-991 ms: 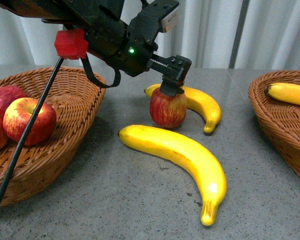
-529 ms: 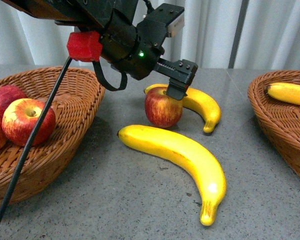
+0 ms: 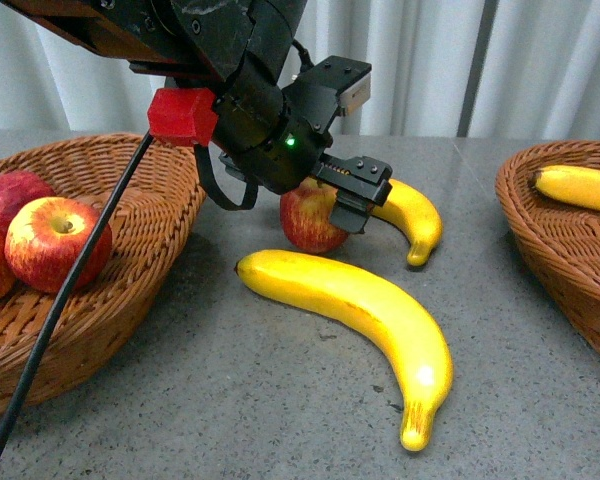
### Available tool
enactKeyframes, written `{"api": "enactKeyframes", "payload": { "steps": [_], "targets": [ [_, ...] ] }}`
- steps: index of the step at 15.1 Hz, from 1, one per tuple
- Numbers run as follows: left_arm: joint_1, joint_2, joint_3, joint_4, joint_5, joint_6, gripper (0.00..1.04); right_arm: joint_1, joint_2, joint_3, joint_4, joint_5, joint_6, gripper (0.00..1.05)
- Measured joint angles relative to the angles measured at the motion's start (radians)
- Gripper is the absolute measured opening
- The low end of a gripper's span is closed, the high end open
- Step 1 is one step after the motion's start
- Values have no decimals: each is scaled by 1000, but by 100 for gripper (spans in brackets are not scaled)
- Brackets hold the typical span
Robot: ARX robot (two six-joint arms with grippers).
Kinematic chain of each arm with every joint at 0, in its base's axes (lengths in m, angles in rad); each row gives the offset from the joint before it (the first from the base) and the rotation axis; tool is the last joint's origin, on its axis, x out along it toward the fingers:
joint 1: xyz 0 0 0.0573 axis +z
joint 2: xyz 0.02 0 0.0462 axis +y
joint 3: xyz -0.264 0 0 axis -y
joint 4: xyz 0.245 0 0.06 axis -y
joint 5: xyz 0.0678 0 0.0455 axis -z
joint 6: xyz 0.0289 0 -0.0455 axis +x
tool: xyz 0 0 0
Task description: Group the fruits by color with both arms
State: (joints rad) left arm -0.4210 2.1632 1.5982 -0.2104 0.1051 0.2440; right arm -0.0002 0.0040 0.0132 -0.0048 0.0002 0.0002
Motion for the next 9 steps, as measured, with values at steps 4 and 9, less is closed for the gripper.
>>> {"api": "enactKeyframes", "payload": {
  "steps": [4,9],
  "targets": [
    [13,3,63,-11,-4,-1,66,0,0,0,0,0,0,98],
    [117,-72,73,57,-129,-128,66,0,0,0,0,0,0,98]
  ]
}}
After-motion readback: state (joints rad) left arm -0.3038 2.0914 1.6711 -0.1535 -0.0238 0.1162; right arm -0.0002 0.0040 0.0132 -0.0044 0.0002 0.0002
